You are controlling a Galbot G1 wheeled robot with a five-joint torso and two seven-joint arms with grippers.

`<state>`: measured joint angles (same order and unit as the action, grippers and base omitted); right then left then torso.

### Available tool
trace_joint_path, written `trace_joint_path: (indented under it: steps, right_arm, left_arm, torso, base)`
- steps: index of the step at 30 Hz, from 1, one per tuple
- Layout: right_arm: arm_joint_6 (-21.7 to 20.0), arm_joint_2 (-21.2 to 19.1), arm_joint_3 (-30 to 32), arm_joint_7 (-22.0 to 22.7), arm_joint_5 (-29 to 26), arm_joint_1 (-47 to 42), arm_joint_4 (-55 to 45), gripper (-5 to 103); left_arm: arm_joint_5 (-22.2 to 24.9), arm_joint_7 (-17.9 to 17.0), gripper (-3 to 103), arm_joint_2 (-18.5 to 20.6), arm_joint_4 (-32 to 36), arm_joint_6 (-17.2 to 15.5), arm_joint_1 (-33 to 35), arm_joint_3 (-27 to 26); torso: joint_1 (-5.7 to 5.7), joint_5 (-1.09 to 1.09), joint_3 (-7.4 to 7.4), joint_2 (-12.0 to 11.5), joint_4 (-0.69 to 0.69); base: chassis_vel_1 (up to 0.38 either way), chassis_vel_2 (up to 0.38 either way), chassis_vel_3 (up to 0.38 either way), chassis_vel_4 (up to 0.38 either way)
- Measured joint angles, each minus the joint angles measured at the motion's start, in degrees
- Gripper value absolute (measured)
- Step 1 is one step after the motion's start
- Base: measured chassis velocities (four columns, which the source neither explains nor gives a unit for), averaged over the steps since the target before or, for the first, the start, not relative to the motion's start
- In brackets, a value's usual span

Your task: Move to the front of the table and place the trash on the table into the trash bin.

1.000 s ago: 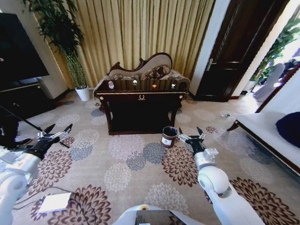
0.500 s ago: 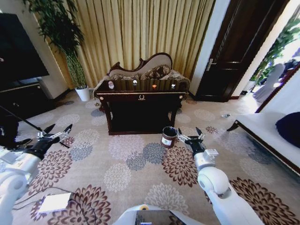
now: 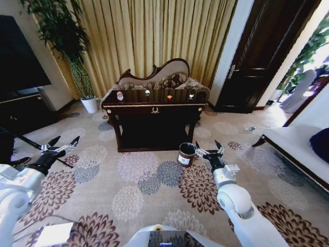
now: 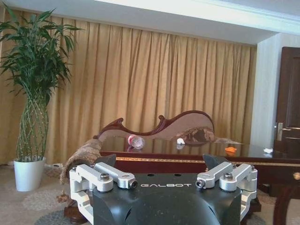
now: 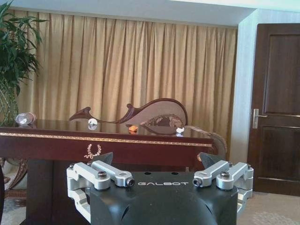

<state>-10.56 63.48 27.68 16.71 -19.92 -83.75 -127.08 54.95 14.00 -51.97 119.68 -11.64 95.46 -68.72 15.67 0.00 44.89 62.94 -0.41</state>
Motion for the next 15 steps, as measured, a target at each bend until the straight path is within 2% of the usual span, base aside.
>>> trace_joint_path:
  steps: [2,6,15]
  right_arm:
    - [0.0,0.0,0.0,0.0,0.0,0.0,0.0,100]
    - [0.0,0.1,0.0,-0.1,0.0,0.0,0.0,100]
    - [0.0,0.2,-0.1,-0.3,0.4,-0.3,0.0,100]
  left_arm:
    - [0.0,0.0,100,0.0,0.0,0.0,0.0,0.0]
    - [0.1,0.0,100,0.1,0.0,0.0,-0.1,0.0]
    - [0.1,0.1,100,0.3,-0.2,0.1,-0.1,0.1]
  torso:
    - [0.00,0.01,0.00,0.0,0.03]
    - [-0.01,-0.03,-0.01,0.0,-0.01]
    - [-0.02,0.01,-0.01,0.0,0.01]
  base:
    - [-0.186,0.221,0.214,-0.200]
    - [-0.187,0.156,0.193,-0.158]
    - [-0.188,0.174,0.193,-0.173]
